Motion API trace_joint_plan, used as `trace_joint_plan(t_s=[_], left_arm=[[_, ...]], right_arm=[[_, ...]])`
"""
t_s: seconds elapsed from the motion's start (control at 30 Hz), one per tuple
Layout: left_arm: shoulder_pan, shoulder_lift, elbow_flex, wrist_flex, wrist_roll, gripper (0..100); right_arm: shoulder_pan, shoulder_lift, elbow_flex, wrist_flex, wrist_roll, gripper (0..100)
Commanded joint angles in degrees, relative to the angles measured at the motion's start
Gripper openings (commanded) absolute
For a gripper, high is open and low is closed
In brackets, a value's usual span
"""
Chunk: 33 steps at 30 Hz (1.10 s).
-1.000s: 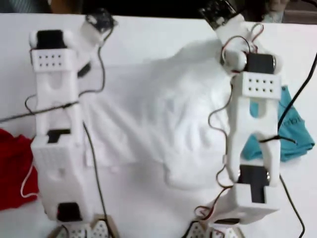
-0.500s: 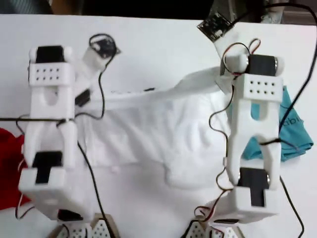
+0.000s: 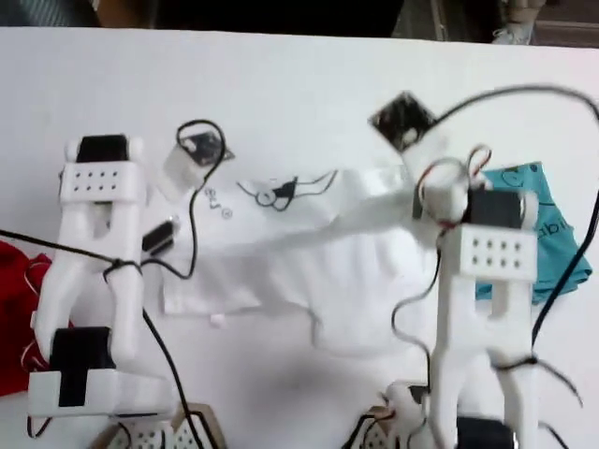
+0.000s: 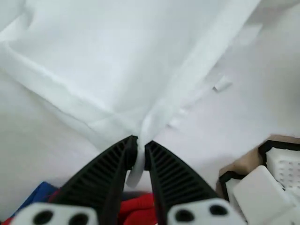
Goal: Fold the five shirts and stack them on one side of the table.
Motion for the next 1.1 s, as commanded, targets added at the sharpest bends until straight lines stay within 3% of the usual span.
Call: trace_joint_plan(t_s=[0.0,0.33,0.73,1.07], left_arm=[[-0.44,-3.16,2.33,-2.29,-0.62,3],[5.45,-3.34,15.25,-10.37,-0.18,3],[5.36,-3.08,16.04,-10.37,-0.26,3],[5.45,-2.99,19.82,-13.71,-0.44,3]], right_arm=[[0.92,-9.01,9.93,-4.35,0.26,2.1],[1.54,-19.56,23.56,-8.75,0.44,2.1],[10.42,-22.37,24.26,-8.66,6.51,2.1],[9.45,-22.55,30.15,-9.1,6.51,2.1]])
